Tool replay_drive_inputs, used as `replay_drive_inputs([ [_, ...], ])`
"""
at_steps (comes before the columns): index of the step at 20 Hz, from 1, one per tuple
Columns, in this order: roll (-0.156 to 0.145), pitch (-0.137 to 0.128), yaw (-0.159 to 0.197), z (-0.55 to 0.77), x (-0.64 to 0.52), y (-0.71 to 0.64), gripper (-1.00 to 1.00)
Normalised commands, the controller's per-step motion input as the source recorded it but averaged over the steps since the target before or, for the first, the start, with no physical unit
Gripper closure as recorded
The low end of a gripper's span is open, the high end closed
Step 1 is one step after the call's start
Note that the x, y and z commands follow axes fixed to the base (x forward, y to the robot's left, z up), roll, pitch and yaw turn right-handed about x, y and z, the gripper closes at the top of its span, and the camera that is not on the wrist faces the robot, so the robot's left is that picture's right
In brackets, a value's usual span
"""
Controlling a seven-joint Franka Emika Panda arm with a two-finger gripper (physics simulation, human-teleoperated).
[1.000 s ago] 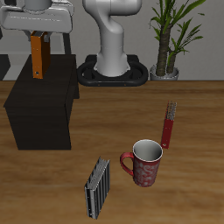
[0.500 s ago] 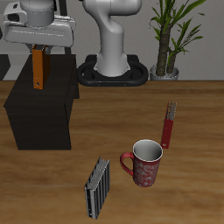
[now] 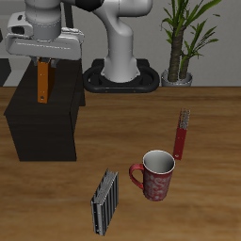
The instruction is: Place the orange book upright on top of the shelf
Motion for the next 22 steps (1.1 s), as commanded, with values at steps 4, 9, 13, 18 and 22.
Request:
replay_drive_inputs([
  [4,-0.013,0.008,-0.003,-0.03,0.01,0.05,-1.0],
  [9,-0.018,-0.004,0.0,0.01,-0.01,0.01,-1.0],
  [13,-0.008,-0.017,-0.005,0.11,-0.06,0.04,-1.0],
  [18,-0.003,-0.035,0.007,0.23,-0.11,0.11,-1.0],
  [22,-0.004,-0.074,0.036,0.46,-0.18,0.23,-1.0],
])
